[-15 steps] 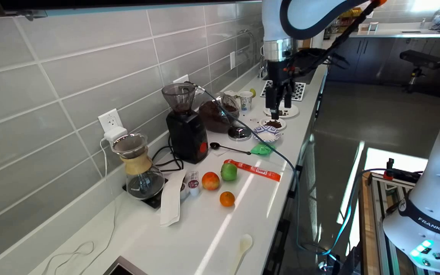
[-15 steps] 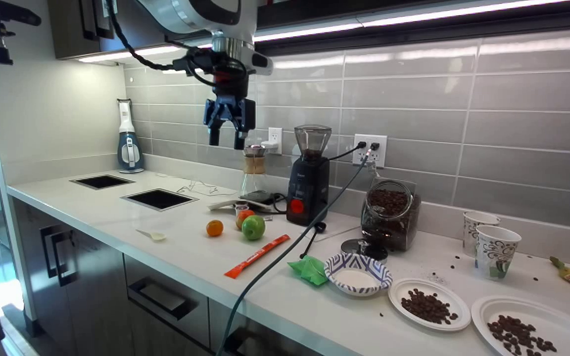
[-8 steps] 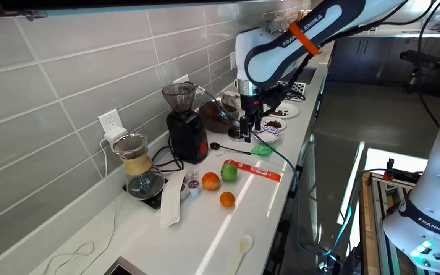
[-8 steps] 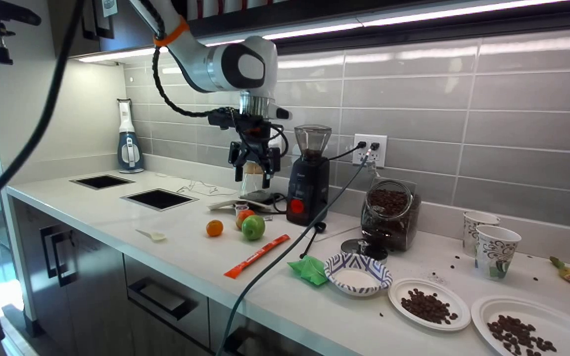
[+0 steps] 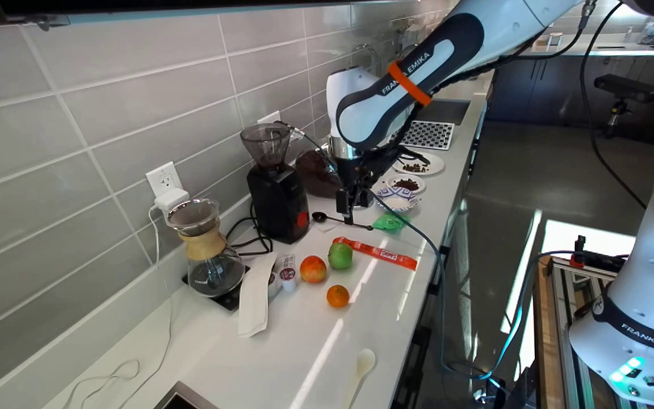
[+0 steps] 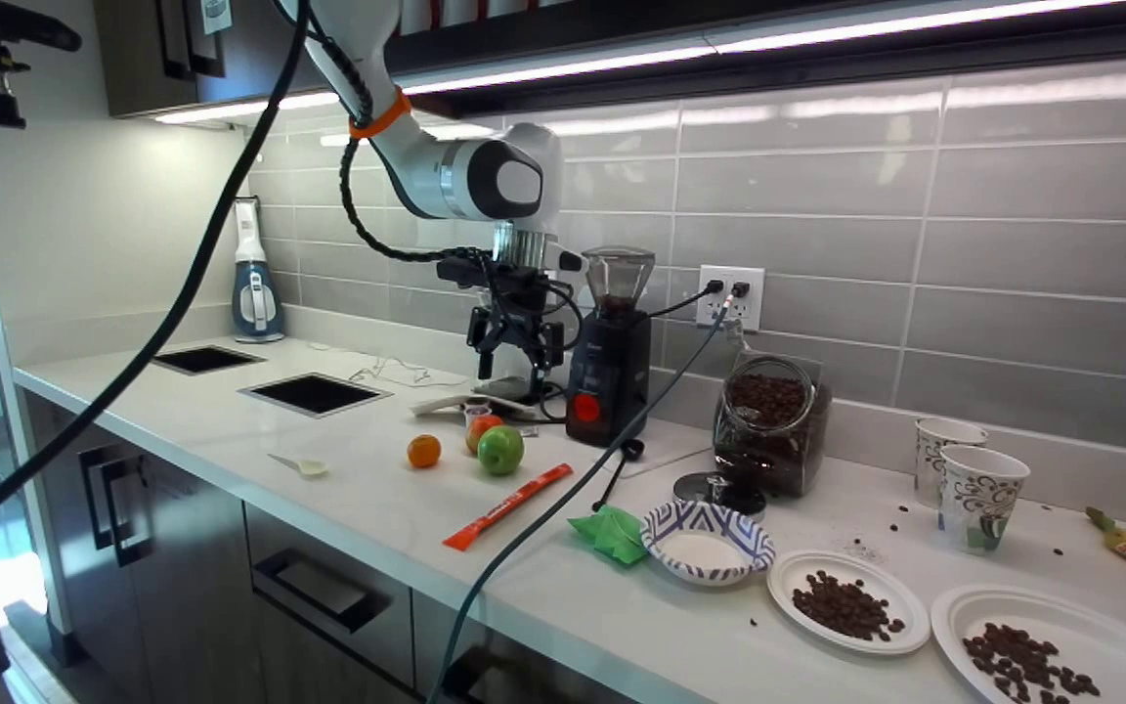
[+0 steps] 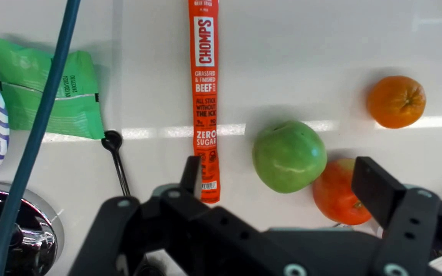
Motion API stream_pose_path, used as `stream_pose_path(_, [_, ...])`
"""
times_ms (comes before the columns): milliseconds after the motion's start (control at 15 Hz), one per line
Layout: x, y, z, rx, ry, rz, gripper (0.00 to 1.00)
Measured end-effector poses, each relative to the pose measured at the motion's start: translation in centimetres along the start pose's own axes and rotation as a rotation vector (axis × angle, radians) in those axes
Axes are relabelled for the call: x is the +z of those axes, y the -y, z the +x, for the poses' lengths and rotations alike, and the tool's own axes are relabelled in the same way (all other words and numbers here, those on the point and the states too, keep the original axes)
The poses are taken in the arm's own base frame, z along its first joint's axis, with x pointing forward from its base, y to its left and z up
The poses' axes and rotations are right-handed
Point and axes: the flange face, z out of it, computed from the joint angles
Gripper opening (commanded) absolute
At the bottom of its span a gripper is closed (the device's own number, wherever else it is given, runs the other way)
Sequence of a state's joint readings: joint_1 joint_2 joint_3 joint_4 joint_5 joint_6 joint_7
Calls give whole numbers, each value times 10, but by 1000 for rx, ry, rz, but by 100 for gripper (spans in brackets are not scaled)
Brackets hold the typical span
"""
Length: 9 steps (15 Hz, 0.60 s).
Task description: Use the black ladle to take some coffee beans from the glass container and place them in the black and white bowl.
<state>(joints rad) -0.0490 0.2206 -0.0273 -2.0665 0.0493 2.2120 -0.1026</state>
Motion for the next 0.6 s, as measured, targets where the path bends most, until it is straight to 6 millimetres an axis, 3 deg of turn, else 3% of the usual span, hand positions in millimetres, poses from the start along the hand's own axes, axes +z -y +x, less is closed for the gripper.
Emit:
stream_pose_path(267, [1,-1,6,6,-41,-6,100])
stream_pose_path(600, [25,-4,34,-13,-199,-29,100])
